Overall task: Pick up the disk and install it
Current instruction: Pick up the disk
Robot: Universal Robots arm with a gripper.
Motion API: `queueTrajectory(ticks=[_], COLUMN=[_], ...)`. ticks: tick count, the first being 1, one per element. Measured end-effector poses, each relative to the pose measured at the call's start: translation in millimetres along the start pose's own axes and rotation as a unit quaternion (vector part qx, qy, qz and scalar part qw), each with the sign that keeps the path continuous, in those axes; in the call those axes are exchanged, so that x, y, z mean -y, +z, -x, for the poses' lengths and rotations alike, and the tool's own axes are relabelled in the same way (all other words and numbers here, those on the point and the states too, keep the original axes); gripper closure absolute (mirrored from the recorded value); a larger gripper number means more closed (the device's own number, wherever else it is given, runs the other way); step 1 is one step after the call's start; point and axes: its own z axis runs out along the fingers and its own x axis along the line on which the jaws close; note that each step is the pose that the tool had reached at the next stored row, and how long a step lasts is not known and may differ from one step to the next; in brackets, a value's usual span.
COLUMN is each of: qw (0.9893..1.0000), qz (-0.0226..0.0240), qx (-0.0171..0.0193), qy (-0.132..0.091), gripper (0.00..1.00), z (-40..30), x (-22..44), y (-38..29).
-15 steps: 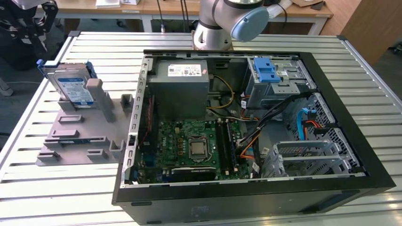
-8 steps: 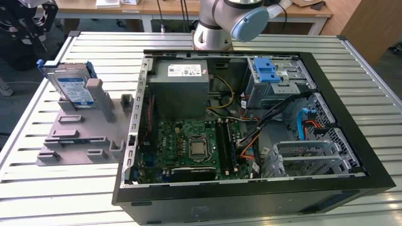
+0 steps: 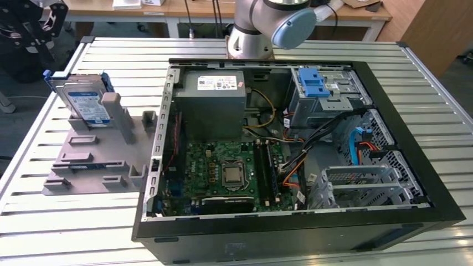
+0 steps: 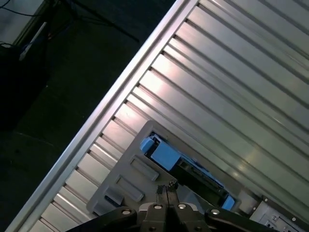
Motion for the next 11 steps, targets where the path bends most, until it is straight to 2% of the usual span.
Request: queueTrajectory(ticks=[6, 11], qw=[0.9993, 0.9977], qz=[0.0011, 0.0059], qx=[0.0004, 0.0043], qy=[-0.038, -0.067], gripper=[0.89, 0.89], z=[0.0, 0.0], x=[-0.1, 0.1], y=[0.6, 1.2])
